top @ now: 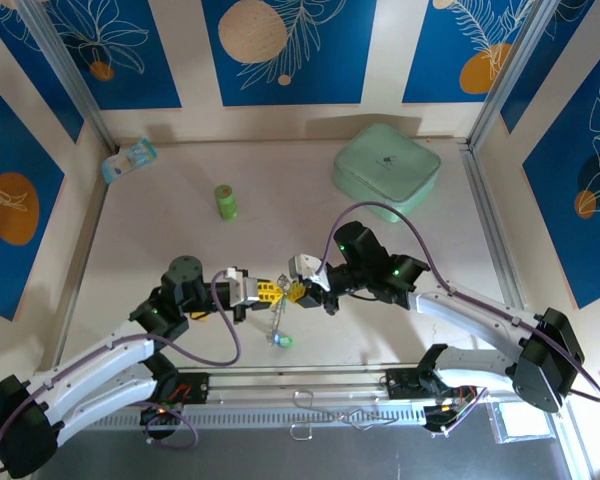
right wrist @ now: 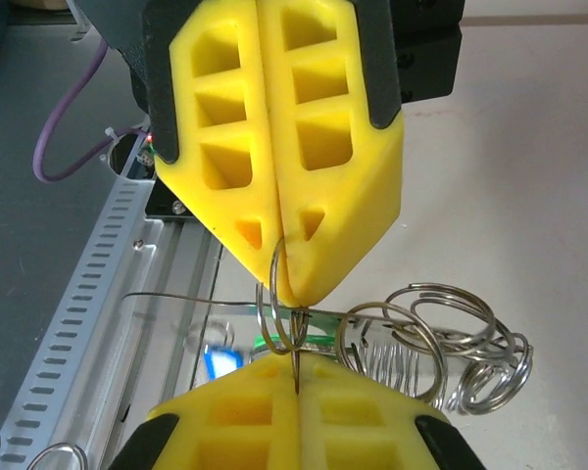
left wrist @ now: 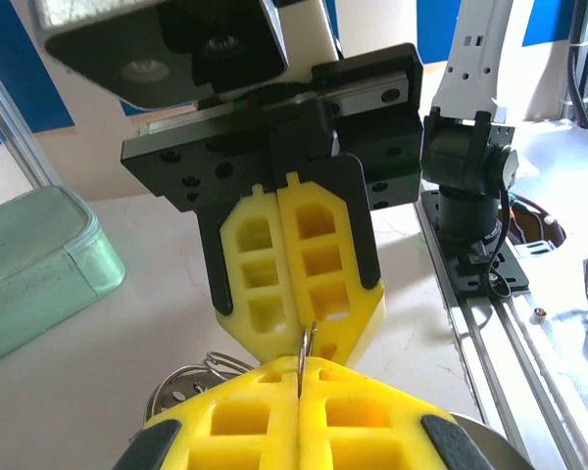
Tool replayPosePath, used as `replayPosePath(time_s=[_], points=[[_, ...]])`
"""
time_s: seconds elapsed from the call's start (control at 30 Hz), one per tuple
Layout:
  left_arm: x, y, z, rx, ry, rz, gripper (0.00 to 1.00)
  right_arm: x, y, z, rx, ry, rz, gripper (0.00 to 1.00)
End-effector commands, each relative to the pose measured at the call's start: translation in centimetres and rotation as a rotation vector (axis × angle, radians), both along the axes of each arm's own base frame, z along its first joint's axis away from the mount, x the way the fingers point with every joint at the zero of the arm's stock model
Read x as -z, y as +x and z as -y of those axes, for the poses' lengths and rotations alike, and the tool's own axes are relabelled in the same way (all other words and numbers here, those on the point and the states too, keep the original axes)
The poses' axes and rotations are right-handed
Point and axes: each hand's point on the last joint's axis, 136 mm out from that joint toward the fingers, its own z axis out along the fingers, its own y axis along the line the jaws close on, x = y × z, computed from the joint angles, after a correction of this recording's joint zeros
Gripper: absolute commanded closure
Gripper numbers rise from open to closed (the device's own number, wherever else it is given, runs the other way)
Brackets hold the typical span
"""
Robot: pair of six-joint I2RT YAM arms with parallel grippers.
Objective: Put the keys on the keyring
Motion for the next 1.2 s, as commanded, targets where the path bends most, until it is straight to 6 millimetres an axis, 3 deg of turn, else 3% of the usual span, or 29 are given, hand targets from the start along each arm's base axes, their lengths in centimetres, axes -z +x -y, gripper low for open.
replayPosePath(time_s=[0.0, 0.17, 0.37, 0.67, 0.8, 0.87, 0.9, 1.0, 1.17], points=[[-2.4, -0.9, 0.3, 0.053, -0.08, 0.062, 1.0, -1.2, -0.2, -0.5, -0.018, 0.028, 0.019, 0.9], [-1.8, -0.8, 0.2, 0.037, -0.062, 0.063, 1.0, -1.9, -0.2, 0.3, 0.007, 0.072, 0.068, 0.72], [-1.8, -0.8, 0.2, 0.037, -0.067, 0.053, 1.0, -2.4, -0.6, 0.1, -0.005, 0.106, 0.074, 0.71], [-1.7, -0.7, 0.3, 0.036, -0.071, 0.042, 1.0, -2.8, -0.4, -0.5, -0.006, 0.128, 0.08, 0.87], [-1.4, -0.1, 0.2, 0.001, -0.047, 0.049, 1.0, -2.9, -0.2, -0.4, 0.002, 0.119, 0.089, 1.0], [-1.1, 0.3, 0.1, -0.022, -0.012, 0.055, 0.78, -2.8, 0.1, -0.2, 0.016, 0.096, 0.104, 1.0], [-0.8, 0.5, 0.0, -0.037, 0.014, 0.06, 0.73, -2.9, 0.2, -0.1, 0.02, 0.08, 0.114, 1.0], [-0.2, 0.9, -0.3, -0.057, 0.096, 0.066, 0.69, -2.7, 0.5, 0.3, 0.025, 0.009, 0.139, 1.0], [0.5, 0.8, -0.4, -0.031, 0.192, 0.056, 0.72, -2.4, 0.4, 0.6, -0.002, -0.113, 0.166, 1.0]])
